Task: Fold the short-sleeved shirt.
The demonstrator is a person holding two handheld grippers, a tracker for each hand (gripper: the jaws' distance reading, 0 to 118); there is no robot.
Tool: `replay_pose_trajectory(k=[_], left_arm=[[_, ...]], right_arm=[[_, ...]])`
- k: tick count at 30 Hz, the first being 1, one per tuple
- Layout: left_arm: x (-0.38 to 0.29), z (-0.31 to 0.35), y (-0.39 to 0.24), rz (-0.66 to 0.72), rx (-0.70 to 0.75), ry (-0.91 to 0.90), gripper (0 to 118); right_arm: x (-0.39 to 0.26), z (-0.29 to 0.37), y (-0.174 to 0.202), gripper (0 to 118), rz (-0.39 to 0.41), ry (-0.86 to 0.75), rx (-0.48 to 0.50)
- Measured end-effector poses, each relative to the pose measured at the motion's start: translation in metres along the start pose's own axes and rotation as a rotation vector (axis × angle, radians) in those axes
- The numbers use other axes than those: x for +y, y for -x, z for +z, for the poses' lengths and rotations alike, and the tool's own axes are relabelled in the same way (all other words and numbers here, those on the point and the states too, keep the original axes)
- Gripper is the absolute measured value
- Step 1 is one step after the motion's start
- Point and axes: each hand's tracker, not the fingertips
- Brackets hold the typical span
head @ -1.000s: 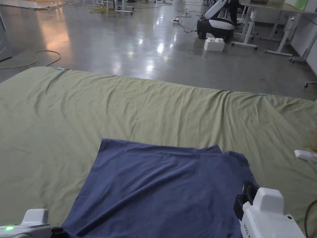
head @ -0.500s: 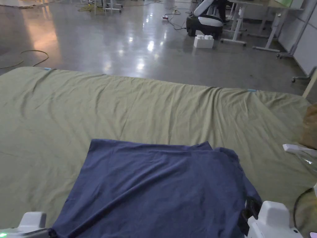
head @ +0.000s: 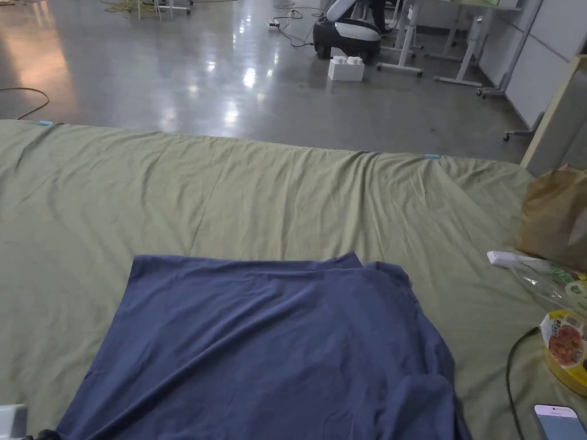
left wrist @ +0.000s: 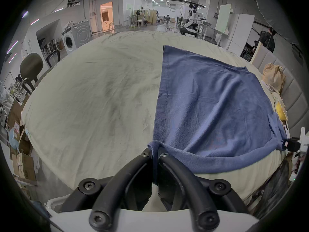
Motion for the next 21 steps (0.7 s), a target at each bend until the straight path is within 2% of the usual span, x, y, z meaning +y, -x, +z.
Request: replay_pose_trajectory(k=[3, 4, 5, 8, 14, 17, 21], left_arm=[[0.0, -0.004, 0.0, -0.005, 0.002, 0.003, 5], [0.0, -0.005, 0.0, -0.005, 0.003, 0.005, 5], [0.0, -0.006, 0.001, -0.006, 0.003, 0.006, 5], [0.0, -0.007, 0.0, 0.002, 0.002, 0.005, 5], [0.006, -0.001, 0.002, 0.011, 0.001, -0.036, 5], [0.017, 0.004, 0.002, 0.017, -0.004, -0.075, 5], [0.04, 0.005, -0.001, 0.01, -0.006, -0.113, 5]], right_arm=[[-0.003, -0.018, 0.007, 62, 0.001, 0.038, 0.019], [-0.004, -0.022, 0.008, 54, -0.009, 0.034, 0.036], [-0.004, -0.023, 0.009, 42, -0.03, 0.018, 0.072], [0.001, -0.019, 0.01, 12, -0.032, 0.007, 0.06], [0.01, -0.002, 0.013, 9, 0.041, -0.03, 0.001], [0.024, 0.013, 0.009, 9, 0.0, -0.089, 0.022], [0.055, 0.025, 0.006, 9, -0.01, -0.162, 0.028]])
